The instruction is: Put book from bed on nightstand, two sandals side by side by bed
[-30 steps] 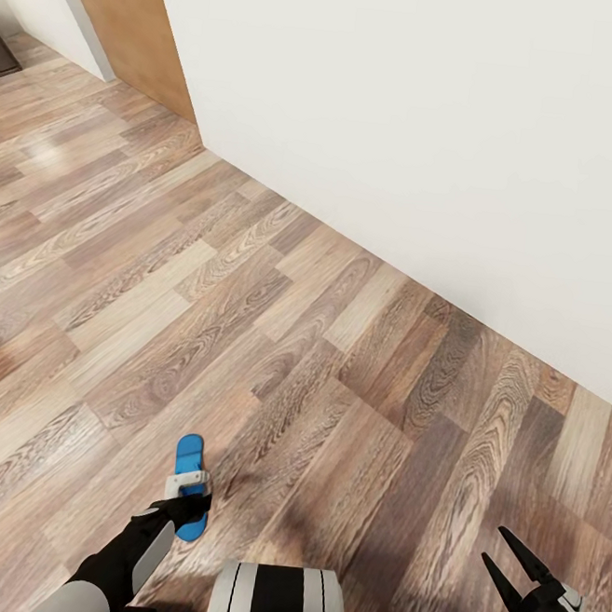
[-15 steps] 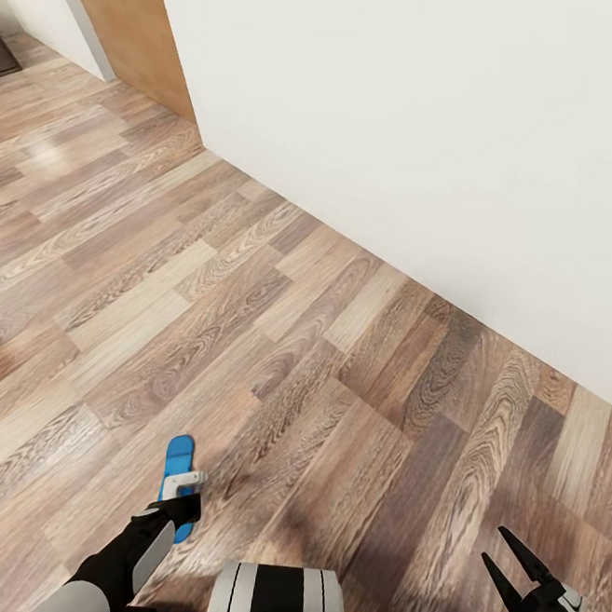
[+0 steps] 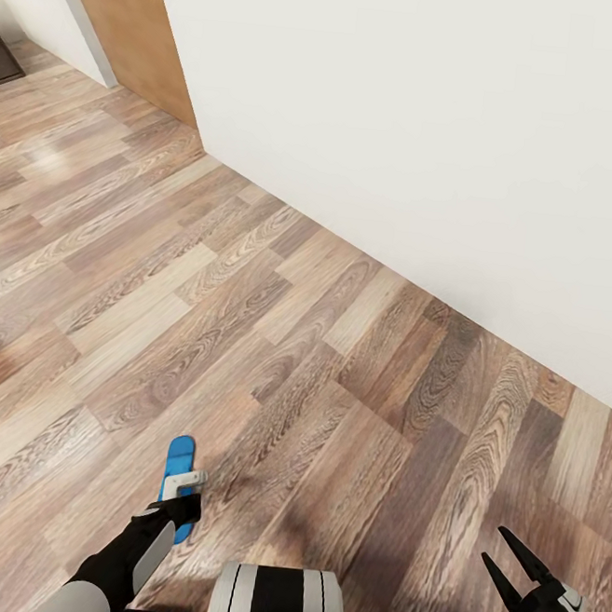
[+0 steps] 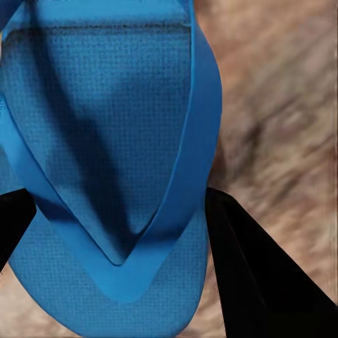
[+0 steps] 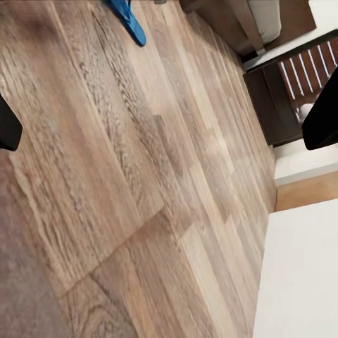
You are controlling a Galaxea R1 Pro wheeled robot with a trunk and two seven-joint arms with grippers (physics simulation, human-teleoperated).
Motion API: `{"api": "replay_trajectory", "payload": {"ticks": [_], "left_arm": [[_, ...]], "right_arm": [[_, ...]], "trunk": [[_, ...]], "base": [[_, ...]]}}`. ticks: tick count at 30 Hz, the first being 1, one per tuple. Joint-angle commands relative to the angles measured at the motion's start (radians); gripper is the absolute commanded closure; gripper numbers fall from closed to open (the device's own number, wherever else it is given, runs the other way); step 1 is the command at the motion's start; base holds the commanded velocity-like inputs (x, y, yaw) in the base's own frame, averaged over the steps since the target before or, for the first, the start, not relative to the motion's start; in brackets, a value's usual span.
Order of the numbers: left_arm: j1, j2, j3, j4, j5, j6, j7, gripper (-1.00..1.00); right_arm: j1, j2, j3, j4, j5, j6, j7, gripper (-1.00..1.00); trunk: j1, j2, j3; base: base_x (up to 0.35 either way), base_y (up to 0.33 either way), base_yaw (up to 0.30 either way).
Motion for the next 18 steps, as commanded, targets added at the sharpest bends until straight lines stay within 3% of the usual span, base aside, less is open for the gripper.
{"api": "replay_trajectory", "payload": {"ticks": [1, 10, 18], "left_arm": [[0.0, 0.0, 0.0, -0.002, 0.004, 0.007, 0.005, 1.0], [0.0, 0.0, -0.001, -0.002, 0.004, 0.007, 0.005, 1.0], [0.0, 0.0, -0.001, -0.002, 0.004, 0.007, 0.005, 1.0]], "right_arm": [[0.0, 0.0, 0.0, 0.0, -0.006, 0.007, 0.0, -1.0], [0.0, 0.0, 0.0, 0.0, -0.006, 0.007, 0.0, -1.0], [0.0, 0.0, 0.0, 0.0, -0.006, 0.007, 0.0, -1.0]], "trunk": [[-0.001, 0.0, 0.003], [-0.002, 0.001, 0.011], [-0.005, 0.002, 0.042]], "base": [[0.0, 0.0, 0.0], [0.0, 0.0, 0.0], [0.0, 0.0, 0.0]]}}
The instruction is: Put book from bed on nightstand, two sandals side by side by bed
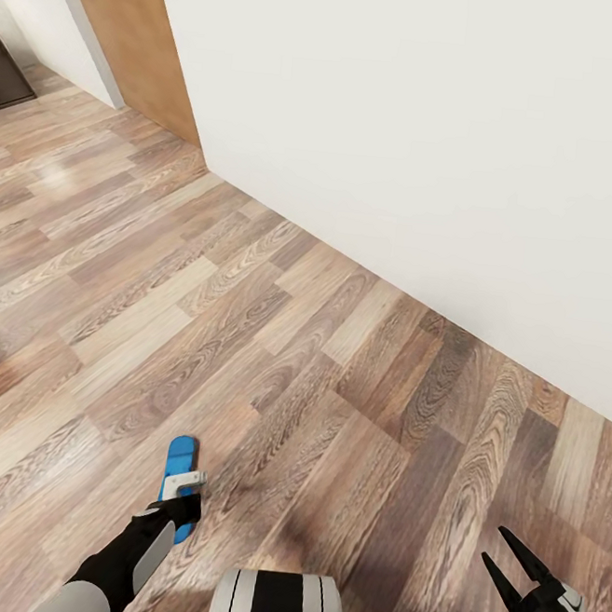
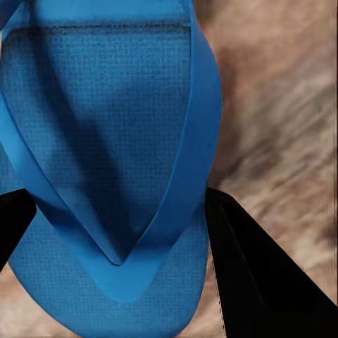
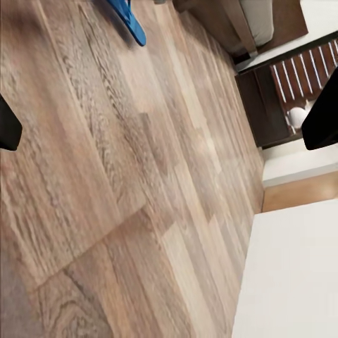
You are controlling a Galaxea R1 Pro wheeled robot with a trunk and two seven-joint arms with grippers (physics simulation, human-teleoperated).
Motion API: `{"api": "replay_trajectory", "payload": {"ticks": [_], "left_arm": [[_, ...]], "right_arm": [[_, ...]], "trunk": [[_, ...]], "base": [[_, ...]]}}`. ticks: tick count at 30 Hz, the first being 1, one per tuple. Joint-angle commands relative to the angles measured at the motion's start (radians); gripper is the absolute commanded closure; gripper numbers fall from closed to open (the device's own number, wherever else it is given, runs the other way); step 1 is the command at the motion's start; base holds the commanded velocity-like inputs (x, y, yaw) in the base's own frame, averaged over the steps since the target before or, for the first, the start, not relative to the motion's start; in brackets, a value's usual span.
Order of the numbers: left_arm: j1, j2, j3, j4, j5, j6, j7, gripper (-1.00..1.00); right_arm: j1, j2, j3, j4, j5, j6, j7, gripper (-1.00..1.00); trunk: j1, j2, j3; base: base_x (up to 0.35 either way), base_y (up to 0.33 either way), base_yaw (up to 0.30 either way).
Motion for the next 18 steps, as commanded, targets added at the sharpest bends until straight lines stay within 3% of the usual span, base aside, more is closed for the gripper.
{"api": "replay_trajectory", "payload": {"ticks": [1, 18], "left_arm": [[0.0, 0.0, 0.0, -0.002, 0.005, 0.007, 0.004, 1.0], [0.0, 0.005, 0.002, -0.008, 0.008, 0.009, -0.009, 1.0]], "right_arm": [[0.0, 0.0, 0.0, 0.0, -0.006, 0.007, 0.0, -1.0], [0.0, -0.005, 0.0, 0.001, 0.0, 0.007, -0.002, -1.0]], "trunk": [[-0.001, 0.0, 0.003], [-0.008, 0.004, 0.069]], "base": [[0.0, 0.0, 0.0], [0.0, 0.0, 0.0]]}}
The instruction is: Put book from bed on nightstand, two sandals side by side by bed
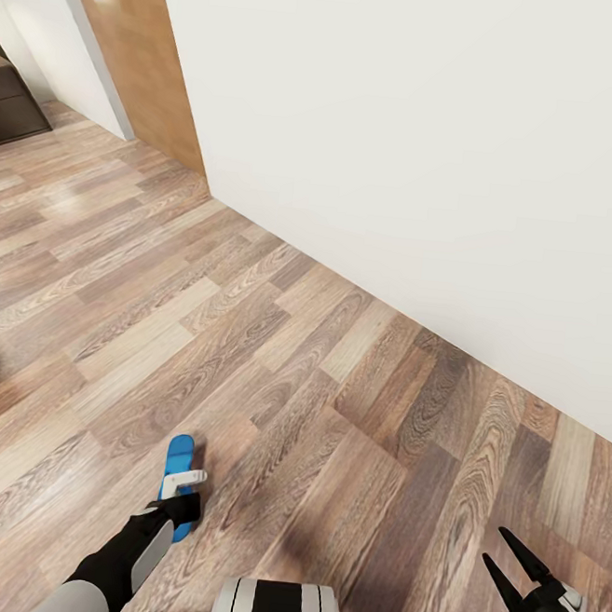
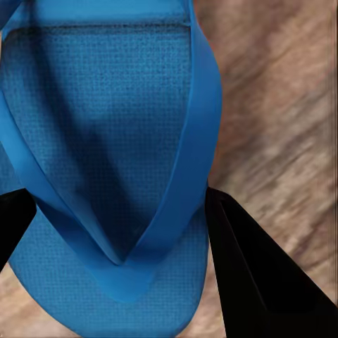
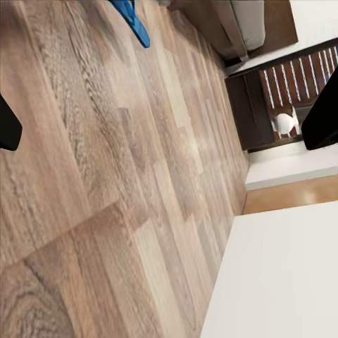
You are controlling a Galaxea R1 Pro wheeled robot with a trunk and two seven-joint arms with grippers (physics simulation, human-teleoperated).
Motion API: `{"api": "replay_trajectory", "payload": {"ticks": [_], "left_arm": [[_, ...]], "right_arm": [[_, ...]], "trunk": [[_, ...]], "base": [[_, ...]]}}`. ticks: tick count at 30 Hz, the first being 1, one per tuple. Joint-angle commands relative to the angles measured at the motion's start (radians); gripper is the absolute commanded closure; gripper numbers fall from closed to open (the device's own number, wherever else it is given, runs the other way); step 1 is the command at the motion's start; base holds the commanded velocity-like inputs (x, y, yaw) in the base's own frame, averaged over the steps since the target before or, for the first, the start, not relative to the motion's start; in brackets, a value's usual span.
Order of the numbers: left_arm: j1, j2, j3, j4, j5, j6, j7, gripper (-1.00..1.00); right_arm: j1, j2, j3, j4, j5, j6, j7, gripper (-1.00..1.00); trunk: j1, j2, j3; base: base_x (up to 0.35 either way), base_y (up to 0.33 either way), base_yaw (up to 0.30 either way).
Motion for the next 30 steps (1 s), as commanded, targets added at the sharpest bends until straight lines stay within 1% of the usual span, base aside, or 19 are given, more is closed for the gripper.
{"api": "replay_trajectory", "payload": {"ticks": [1, 5, 6, 9, 10, 11, 12, 13, 16, 19, 20, 22, 25, 26, 27, 28, 29, 30], "left_arm": [[0.0, 0.0, 0.0, -0.003, 0.006, 0.005, 0.003, 1.0], [0.0, 0.003, 0.0, -0.004, 0.007, 0.004, 0.001, 1.0], [0.0, 0.006, 0.0, -0.005, 0.007, 0.005, -0.012, 1.0], [0.0, 0.014, 0.0, -0.005, 0.007, 0.008, -0.127, 1.0], [0.0, 0.025, 0.0, -0.005, 0.007, 0.01, -0.179, 1.0], [0.0, 0.037, 0.0, -0.005, 0.007, 0.011, -0.238, 1.0], [0.0, 0.057, 0.0, -0.005, 0.007, 0.012, -0.342, 1.0], [0.0, 0.07, 0.0, -0.005, 0.007, 0.013, -0.405, 1.0], [0.0, 0.097, 0.001, -0.005, 0.009, 0.016, -0.547, 1.0], [0.0, 0.102, 0.0, -0.005, 0.01, 0.027, -0.653, 1.0], [0.0, 0.103, 0.0, -0.005, 0.01, 0.032, -0.672, 1.0], [0.0, 0.104, 0.0, -0.005, 0.01, 0.06, -0.747, 1.0], [0.0, 0.104, 0.0, -0.004, 0.008, 0.088, -0.819, 1.0], [0.0, 0.104, 0.0, -0.004, 0.007, 0.093, -0.834, 1.0], [0.0, 0.103, 0.0, -0.004, 0.007, 0.097, -0.847, 1.0], [0.0, 0.103, 0.0, -0.004, 0.006, 0.099, -0.852, 1.0], [0.0, 0.103, 0.0, -0.004, 0.006, 0.1, -0.856, 1.0], [0.0, 0.103, 0.0, -0.004, 0.006, 0.101, -0.858, 1.0]], "right_arm": [[0.0, -0.001, 0.0, 0.0, -0.004, 0.007, 0.0, -1.0], [0.0, -0.002, 0.0, 0.001, -0.001, 0.007, -0.001, -1.0], [0.0, -0.003, 0.0, 0.001, -0.001, 0.007, -0.002, -1.0], [0.0, -0.003, 0.004, 0.004, 0.0, 0.007, -0.003, -1.0], [0.0, -0.004, 0.005, 0.008, 0.0, 0.007, -0.005, -1.0], [0.0, -0.004, 0.005, 0.009, 0.0, 0.007, -0.006, -1.0], [0.0, -0.005, 0.004, 0.026, 0.001, 0.007, -0.007, -1.0], [0.0, -0.006, 0.003, 0.045, 0.001, 0.007, -0.008, -1.0], [0.0, -0.005, -0.001, 0.092, 0.0, -0.001, -0.007, -1.0], [0.0, -0.005, -0.004, 0.101, -0.001, -0.006, -0.005, -1.0], [0.0, -0.005, -0.004, 0.102, -0.001, -0.006, -0.005, -1.0], [0.0, -0.005, -0.004, 0.104, -0.001, -0.007, -0.005, -1.0], [0.0, -0.004, -0.003, 0.105, 0.0, -0.005, -0.004, -1.0], [0.0, -0.005, 0.001, 0.103, 0.002, -0.005, -0.005, -1.0], [0.0, -0.006, 0.006, 0.097, 0.014, -0.004, -0.005, -1.0], [0.0, -0.006, 0.01, 0.08, 0.055, -0.002, -0.005, -1.0], [0.0, -0.006, 0.014, 0.056, 0.121, 0.001, -0.006, -1.0], [0.0, -0.007, 0.016, 0.035, 0.205, 0.003, -0.005, -1.0]], "trunk": [[-0.001, 0.0, 0.003], [-0.002, 0.001, 0.019], [-0.003, 0.001, 0.023], [-0.004, 0.002, 0.034], [-0.005, 0.002, 0.038], [-0.005, 0.002, 0.042], [-0.006, 0.003, 0.046], [-0.006, 0.003, 0.05], [-0.007, 0.004, 0.061], [-0.009, 0.004, 0.073], [-0.009, 0.004, 0.077], [-0.01, 0.005, 0.085], [-0.011, 0.006, 0.096], [-0.012, 0.006, 0.1], [-0.012, 0.006, 0.104], [-0.013, 0.006, 0.108], [-0.013, 0.007, 0.112], [-0.014, 0.007, 0.116]], "base": [[0.0, 0.0, 0.0], [0.0, 0.0, 0.0], [0.0, 0.0, 0.0], [0.0, 0.0, 0.0], [0.0, 0.0, 0.0], [0.0, 0.0, 0.0], [0.0, 0.0, 0.0], [0.0, 0.0, 0.0], [0.0, 0.0, 0.0], [0.0, 0.0, 0.0], [0.0, 0.0, 0.0], [0.0, 0.0, 0.0], [0.0, 0.0, 0.0], [0.0, 0.0, 0.0], [0.0, 0.0, 0.0], [0.0, 0.0, 0.0], [0.0, 0.0, 0.0], [0.0, 0.0, 0.0]]}}
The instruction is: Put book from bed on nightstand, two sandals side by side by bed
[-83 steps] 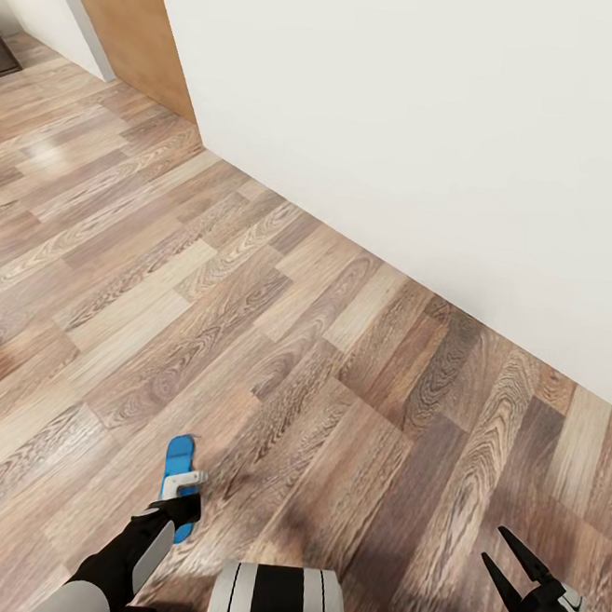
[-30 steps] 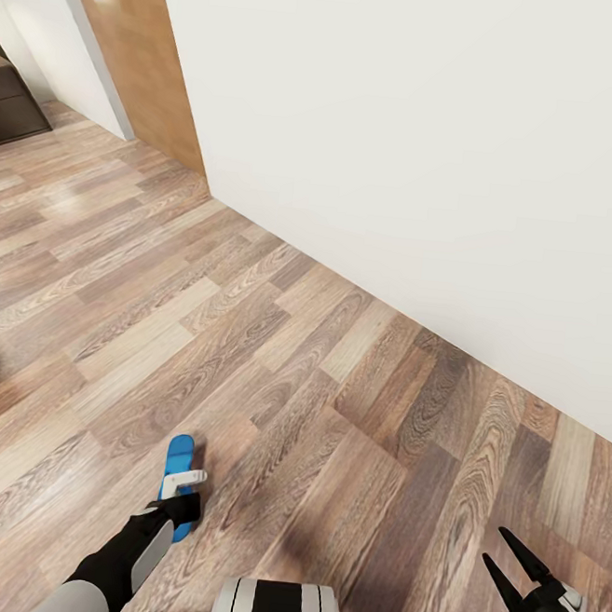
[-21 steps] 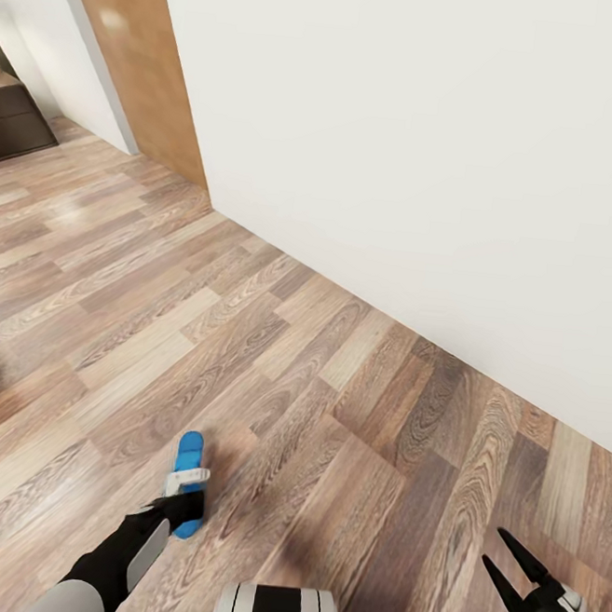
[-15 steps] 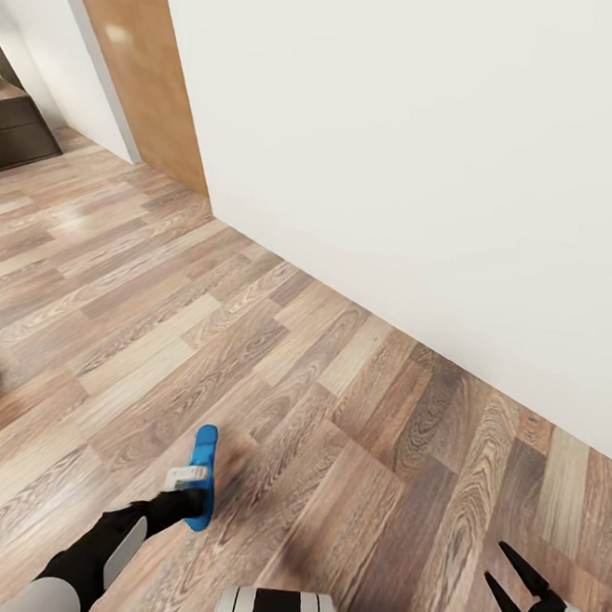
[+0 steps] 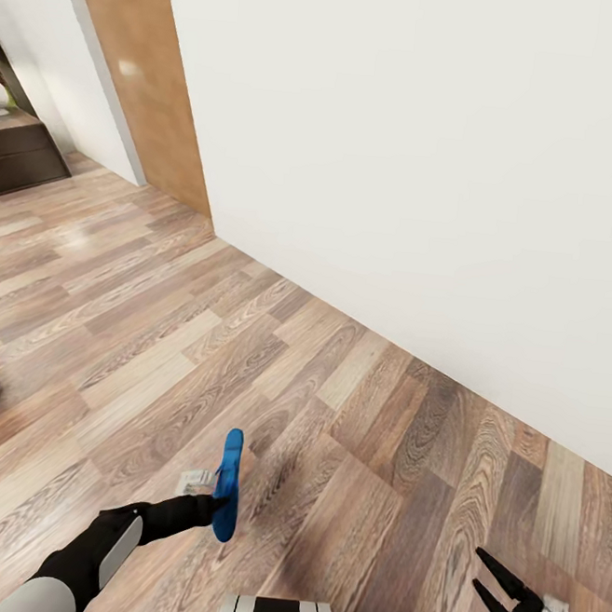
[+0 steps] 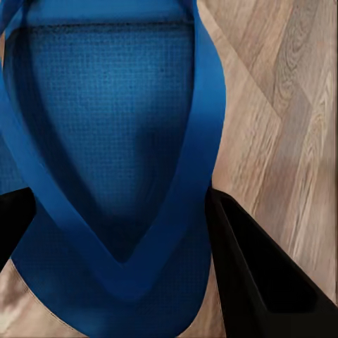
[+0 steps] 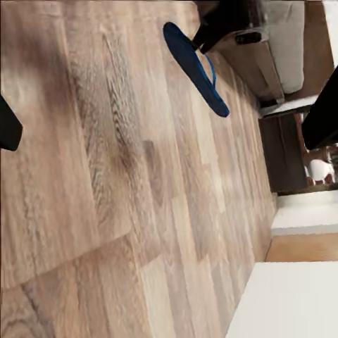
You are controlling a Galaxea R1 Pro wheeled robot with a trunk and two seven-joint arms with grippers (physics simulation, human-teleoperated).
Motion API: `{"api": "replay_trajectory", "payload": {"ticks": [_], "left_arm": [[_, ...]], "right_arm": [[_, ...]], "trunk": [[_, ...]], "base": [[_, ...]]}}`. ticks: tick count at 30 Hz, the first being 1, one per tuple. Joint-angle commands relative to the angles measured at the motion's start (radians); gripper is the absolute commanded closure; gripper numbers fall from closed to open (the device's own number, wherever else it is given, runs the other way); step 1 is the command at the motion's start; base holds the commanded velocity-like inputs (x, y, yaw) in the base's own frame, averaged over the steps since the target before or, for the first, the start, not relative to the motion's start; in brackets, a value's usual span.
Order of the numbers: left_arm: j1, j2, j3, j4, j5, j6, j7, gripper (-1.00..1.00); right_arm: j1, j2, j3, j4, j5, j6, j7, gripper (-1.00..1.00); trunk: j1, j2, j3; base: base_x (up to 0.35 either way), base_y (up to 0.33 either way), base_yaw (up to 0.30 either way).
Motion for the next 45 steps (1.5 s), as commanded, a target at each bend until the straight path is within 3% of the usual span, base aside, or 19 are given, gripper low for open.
{"api": "replay_trajectory", "payload": {"ticks": [1, 4, 6, 8, 9, 13, 15, 19, 22, 25, 26, 33, 45], "left_arm": [[0.0, 0.0, 0.0, 0.0, 0.004, 0.008, -0.005, 1.0], [0.0, 0.0, 0.0, 0.0, 0.004, 0.009, -0.008, 1.0], [0.0, 0.007, 0.0, 0.001, 0.004, 0.008, -0.008, 1.0], [0.001, 0.03, 0.0, 0.007, 0.005, 0.007, -0.009, 1.0], [0.002, 0.068, 0.0, 0.013, 0.008, 0.006, -0.01, 1.0], [0.005, 0.157, 0.002, 0.113, 0.015, 0.0, -0.024, 1.0], [0.006, 0.191, 0.011, 0.195, 0.028, -0.021, -0.074, 1.0], [0.007, 0.225, 0.017, 0.315, 0.052, -0.145, -0.171, 1.0], [0.008, 0.22, 0.017, 0.353, 0.054, -0.174, -0.184, 1.0], [0.008, 0.215, 0.016, 0.363, 0.051, -0.178, -0.184, 1.0], [0.008, 0.21, 0.016, 0.363, 0.051, -0.178, -0.181, 1.0], [0.008, 0.192, 0.015, 0.376, 0.049, -0.178, -0.177, 1.0], [0.008, 0.189, 0.014, 0.399, 0.048, -0.219, -0.176, 1.0]], "right_arm": [[0.0, -0.001, 0.001, -0.021, 0.145, 0.009, 0.001, -1.0], [0.0, -0.002, 0.001, -0.03, 0.412, 0.008, 0.003, -1.0], [0.0, -0.001, 0.002, -0.018, 0.528, 0.002, 0.005, -1.0], [0.0, -0.001, 0.002, 0.001, 0.568, -0.008, 0.005, -1.0], [0.0, -0.001, 0.002, 0.027, 0.581, -0.031, 0.004, -1.0], [0.0, 0.0, -0.001, 0.126, 0.589, -0.141, 0.005, -1.0], [0.0, 0.0, -0.003, 0.151, 0.587, -0.176, 0.025, -1.0], [0.0, 0.002, -0.001, 0.176, 0.591, -0.203, 0.091, -1.0], [0.0, 0.001, 0.001, 0.181, 0.593, -0.208, 0.102, -1.0], [0.0, 0.007, -0.005, 0.338, 0.592, -0.212, 0.101, -1.0], [0.0, 0.007, -0.006, 0.347, 0.593, -0.215, 0.102, -1.0], [0.0, 0.008, -0.005, 0.356, 0.594, -0.312, 0.101, -1.0], [0.0, 0.007, -0.008, 0.356, 0.594, -0.363, 0.1, -1.0]], "trunk": [[-0.001, 0.0, 0.003], [-0.002, 0.001, 0.015], [-0.003, 0.001, 0.023], [-0.004, 0.002, 0.03], [-0.004, 0.002, 0.034], [-0.006, 0.003, 0.05], [-0.007, 0.003, 0.057], [-0.009, 0.004, 0.073], [-0.01, 0.005, 0.085], [-0.011, 0.006, 0.096], [-0.012, 0.006, 0.1], [-0.015, 0.008, 0.127], [-0.02, 0.01, 0.173]], "base": [[0.0, 0.0, 0.0], [0.0, 0.0, 0.0], [0.0, 0.0, 0.0], [0.0, 0.0, 0.0], [0.0, 0.0, 0.0], [0.0, 0.0, 0.0], [0.0, 0.0, 0.0], [0.0, 0.0, 0.0], [0.0, 0.0, 0.0], [0.0, 0.0, 0.0], [0.0, 0.0, 0.0], [0.0, 0.0, 0.0], [0.0, 0.0, 0.0]]}}
